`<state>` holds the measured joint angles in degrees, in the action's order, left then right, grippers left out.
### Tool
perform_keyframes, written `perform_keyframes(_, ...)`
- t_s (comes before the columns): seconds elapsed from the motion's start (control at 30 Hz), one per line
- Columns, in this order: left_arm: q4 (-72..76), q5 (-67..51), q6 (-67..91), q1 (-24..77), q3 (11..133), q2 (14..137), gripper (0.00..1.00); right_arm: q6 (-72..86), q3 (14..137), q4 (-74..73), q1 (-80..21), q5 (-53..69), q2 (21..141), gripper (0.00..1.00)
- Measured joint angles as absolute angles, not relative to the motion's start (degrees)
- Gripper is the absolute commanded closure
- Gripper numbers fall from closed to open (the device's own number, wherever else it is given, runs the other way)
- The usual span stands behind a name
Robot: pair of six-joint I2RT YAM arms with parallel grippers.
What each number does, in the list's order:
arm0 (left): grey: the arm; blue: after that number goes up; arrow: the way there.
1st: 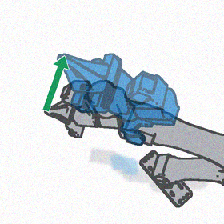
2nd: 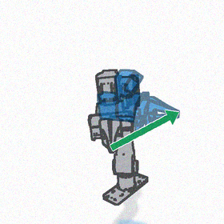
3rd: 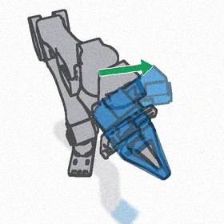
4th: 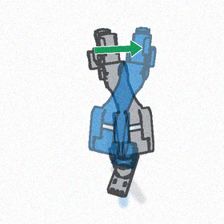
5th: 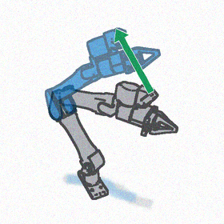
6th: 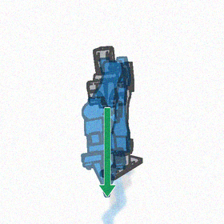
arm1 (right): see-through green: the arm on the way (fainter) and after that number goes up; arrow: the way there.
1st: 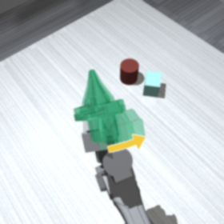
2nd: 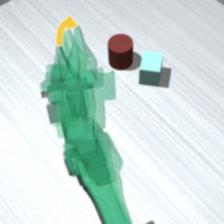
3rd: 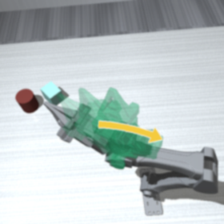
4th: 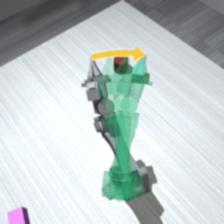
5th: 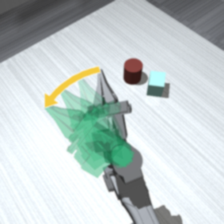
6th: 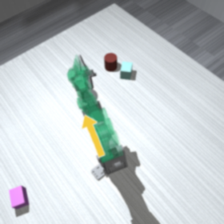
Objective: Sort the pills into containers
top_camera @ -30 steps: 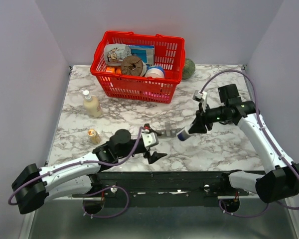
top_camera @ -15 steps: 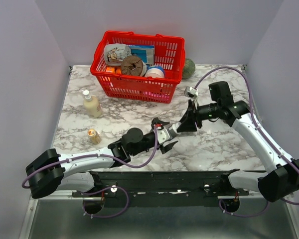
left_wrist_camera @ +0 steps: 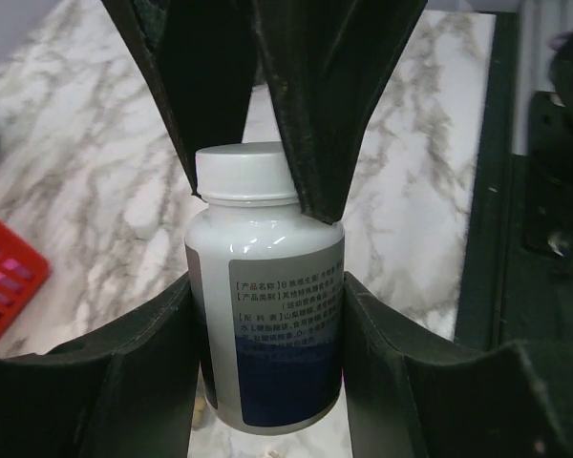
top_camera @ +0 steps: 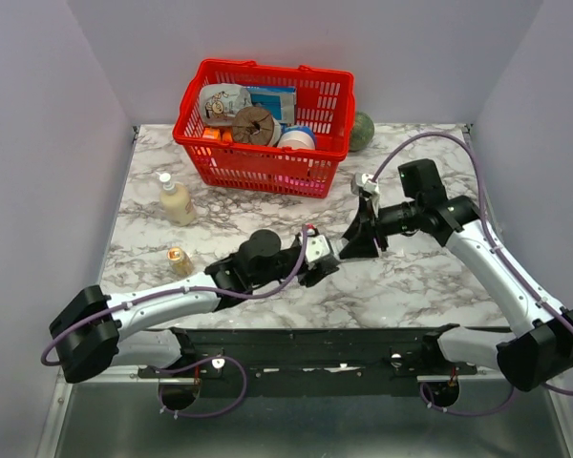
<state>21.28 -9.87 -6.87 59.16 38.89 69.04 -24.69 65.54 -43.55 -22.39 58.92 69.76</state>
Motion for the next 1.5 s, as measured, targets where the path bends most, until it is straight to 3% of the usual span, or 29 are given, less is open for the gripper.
perform_keyframes(0.23, 13.52, -34.63, -0.25, 52.27, 38.87, 64.29, 1.00, -54.28, 66.43, -51.55, -31.83, 58.72, 66.39, 0.82)
perform_keyframes(0.27, 12.86, -37.10, 0.64, 51.94, 38.87, 63.96, 1.00, -56.60, 67.07, -52.42, -32.88, 58.81, 66.41, 0.61)
perform_keyframes(0.37, 10.41, -39.64, 1.32, 50.54, 38.87, 61.63, 1.00, -58.22, 68.12, -52.51, -34.04, 59.33, 67.33, 0.16)
perform_keyframes(0.43, 8.73, -38.54, 0.64, 50.30, 38.87, 60.12, 1.00, -55.11, 68.18, -51.99, -34.20, 59.31, 67.72, 0.06)
perform_keyframes(0.57, 8.32, -32.14, -1.02, 50.30, 37.58, 55.22, 1.00, -44.23, 68.20, -48.42, -34.17, 57.95, 67.53, 0.00)
perform_keyframes(0.83, 11.88, -16.99, -3.84, 53.89, 33.63, 52.18, 1.00, -12.88, 68.12, -36.53, -33.28, 49.87, 66.74, 0.01)
perform_keyframes(1.03, 11.84, -5.93, -6.70, 59.61, 33.98, 54.85, 1.00, 0.38, 66.28, -31.83, -33.08, 47.62, 68.42, 0.06)
perform_keyframes(1.13, 11.88, -2.90, -7.46, 60.14, 34.28, 55.68, 1.00, 3.44, 65.60, -31.09, -33.08, 46.57, 70.35, 0.22)
perform_keyframes(1.17, 11.90, -2.09, -7.62, 60.14, 34.30, 55.81, 1.00, 4.40, 65.49, -30.96, -33.08, 46.24, 70.85, 0.35)
perform_keyframes(1.33, 11.86, 0.12, -8.23, 60.14, 34.39, 56.16, 1.00, 6.07, 65.41, -30.50, -33.04, 45.91, 71.61, 0.64)
perform_keyframes(1.37, 11.90, 0.34, -8.40, 60.14, 34.39, 56.16, 1.00, 6.09, 65.41, -30.50, -32.97, 45.98, 71.64, 0.74)
perform_keyframes(1.43, 11.88, 0.43, -8.56, 60.20, 34.39, 56.16, 1.00, 5.80, 65.41, -30.48, -32.86, 46.52, 71.70, 0.82)
perform_keyframes(1.5, 11.62, -0.05, -8.95, 60.25, 34.46, 56.14, 1.00, 3.42, 65.52, -30.76, -32.75, 47.94, 71.92, 0.83)
